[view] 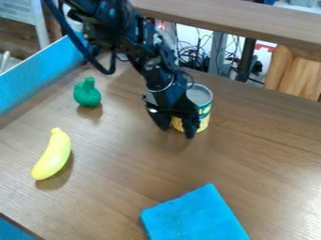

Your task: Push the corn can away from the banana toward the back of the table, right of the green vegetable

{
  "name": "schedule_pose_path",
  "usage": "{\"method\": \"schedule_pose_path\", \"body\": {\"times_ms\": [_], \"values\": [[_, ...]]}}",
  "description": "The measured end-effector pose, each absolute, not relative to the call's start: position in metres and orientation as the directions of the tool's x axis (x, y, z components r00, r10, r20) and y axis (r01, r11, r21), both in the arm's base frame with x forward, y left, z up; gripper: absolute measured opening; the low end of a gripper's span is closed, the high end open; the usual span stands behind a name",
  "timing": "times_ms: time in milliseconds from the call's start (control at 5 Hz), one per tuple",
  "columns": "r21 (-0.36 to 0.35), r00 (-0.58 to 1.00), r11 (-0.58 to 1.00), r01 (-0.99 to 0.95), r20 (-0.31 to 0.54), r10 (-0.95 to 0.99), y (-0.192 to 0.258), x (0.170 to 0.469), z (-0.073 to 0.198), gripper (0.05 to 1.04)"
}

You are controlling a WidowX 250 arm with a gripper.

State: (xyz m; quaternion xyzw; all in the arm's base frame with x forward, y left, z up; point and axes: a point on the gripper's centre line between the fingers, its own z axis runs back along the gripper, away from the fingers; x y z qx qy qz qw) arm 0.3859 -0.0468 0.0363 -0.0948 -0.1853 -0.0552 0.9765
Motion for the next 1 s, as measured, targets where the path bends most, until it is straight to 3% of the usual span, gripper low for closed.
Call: {"method": "schedule_pose_path", "body": {"times_ms": [400,600,1000], "values": [[-0.182,0.931,0.972,0.149,0.357,-0.076,-0.055,0.394,0.037,1.001],[-0.178,0.939,0.974,0.141,0.335,-0.075,-0.053,0.365,0.043,1.001],[-0.19,0.891,0.965,0.182,0.448,-0.079,-0.053,0.304,0.13,1.001]]}}
